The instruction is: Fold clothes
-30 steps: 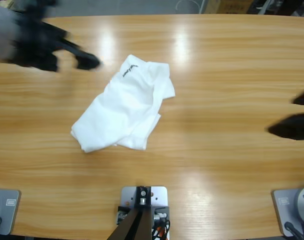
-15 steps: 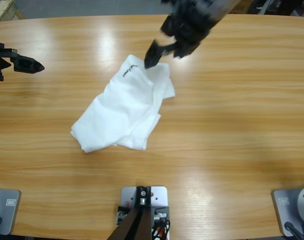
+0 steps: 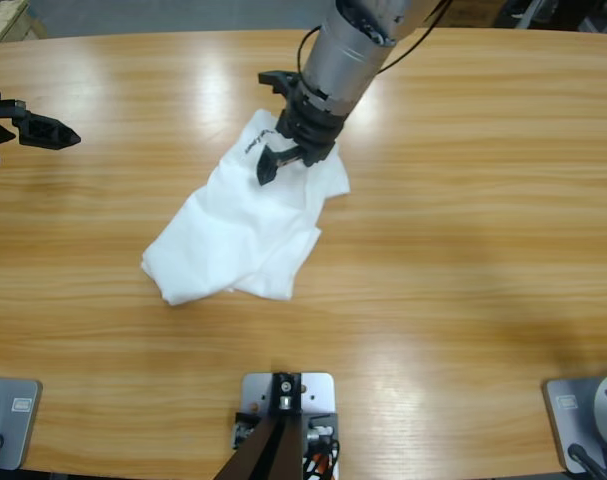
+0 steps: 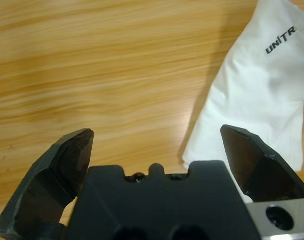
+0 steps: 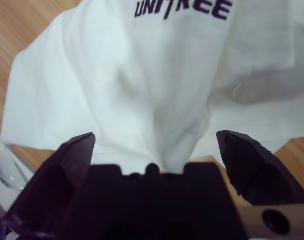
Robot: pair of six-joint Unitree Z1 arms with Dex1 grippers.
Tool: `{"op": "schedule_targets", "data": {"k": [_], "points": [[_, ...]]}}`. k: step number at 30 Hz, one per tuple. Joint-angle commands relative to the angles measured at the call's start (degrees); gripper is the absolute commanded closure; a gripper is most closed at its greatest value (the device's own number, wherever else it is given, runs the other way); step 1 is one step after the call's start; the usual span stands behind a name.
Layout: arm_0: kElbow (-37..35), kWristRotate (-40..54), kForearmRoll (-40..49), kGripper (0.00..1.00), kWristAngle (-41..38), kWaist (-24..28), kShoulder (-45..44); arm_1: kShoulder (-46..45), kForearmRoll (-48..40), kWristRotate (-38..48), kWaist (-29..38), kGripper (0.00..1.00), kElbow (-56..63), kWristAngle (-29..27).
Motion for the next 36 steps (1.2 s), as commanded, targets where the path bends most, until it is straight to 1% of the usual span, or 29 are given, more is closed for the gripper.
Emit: {"op": "schedule_targets", "data": {"k": [1, 2, 3, 6, 7, 8, 13, 18, 20, 23, 25, 27, 29, 34, 35, 36], "points": [[2.11, 0.94, 0.48, 0.0, -0.64, 0.56, 1.74, 4.51, -0.63, -0.16, 0.67, 0.047, 0.44, 0.74], [2.11, 1.01, 0.5, 0.0, -0.64, 0.54, 1.77, 4.49, -0.56, -0.16, 0.67, 0.147, 0.58, 0.7], [2.11, 1.03, 0.5, 0.0, -0.64, 0.57, 1.72, 4.42, -0.54, -0.21, 0.67, 0.277, 0.76, 0.65], [2.11, 1.12, 0.5, 0.0, -0.64, 0.64, 1.72, 4.44, 0.18, -0.95, 0.67, 0.827, 0.88, -0.04], [2.11, 1.12, 0.5, 0.0, -0.64, 0.64, 1.65, 4.74, 0.78, -1.4, 0.67, 0.987, 0.63, 0.02], [2.11, 1.12, 0.52, 0.0, -0.64, 0.64, 1.61, 5.05, 1.31, -1.83, 0.65, 1.0, 0.39, 0.03], [2.11, 1.26, 0.59, 0.0, -0.64, 0.75, 1.46, 5.26, 1.82, -2.62, 0.65, 1.0, 0.9, -0.37], [2.07, 1.38, 0.59, 0.0, -0.64, 0.84, 1.37, 6.16, 4.3, -1.91, 0.14, 1.0, 0.02, -3.06], [2.11, 1.47, 0.59, 0.0, -0.64, 0.84, 1.47, 6.51, 6.41, -1.88, 0.14, 1.0, -1.3, -5.22], [2.07, 1.47, 0.57, 0.0, -0.78, 0.84, 1.54, 5.19, 6.51, -2.53, 0.09, 1.0, -1.86, -5.36], [2.05, 1.52, 0.53, 0.0, -0.81, 0.82, 1.68, 5.1, 8.08, -3.76, 0.01, 1.0, -4.1, -4.66], [2.04, 1.64, 0.52, 0.0, -0.81, 0.84, 1.72, 5.76, 11.61, -4.53, -0.04, 1.0, -8.3, -4.41], [2.07, 1.64, 0.53, 0.0, -0.83, 0.84, 1.77, 7.04, 17.13, -5.59, -0.04, 1.0, -15.56, -4.75], [2.02, 1.73, 0.5, 0.0, -0.99, 0.84, 2.35, 12.19, 33.23, -6.99, -0.04, 1.0, -39.9, -5.4], [2.02, 1.71, 0.5, 0.0, -0.99, 0.84, 2.44, 13.05, 35.32, -6.96, -0.04, 1.0, -43.91, -5.4], [2.02, 1.73, 0.5, 0.0, -0.99, 0.84, 2.49, 12.96, 35.41, -6.92, -0.04, 1.0, -44.52, -5.36]]}}
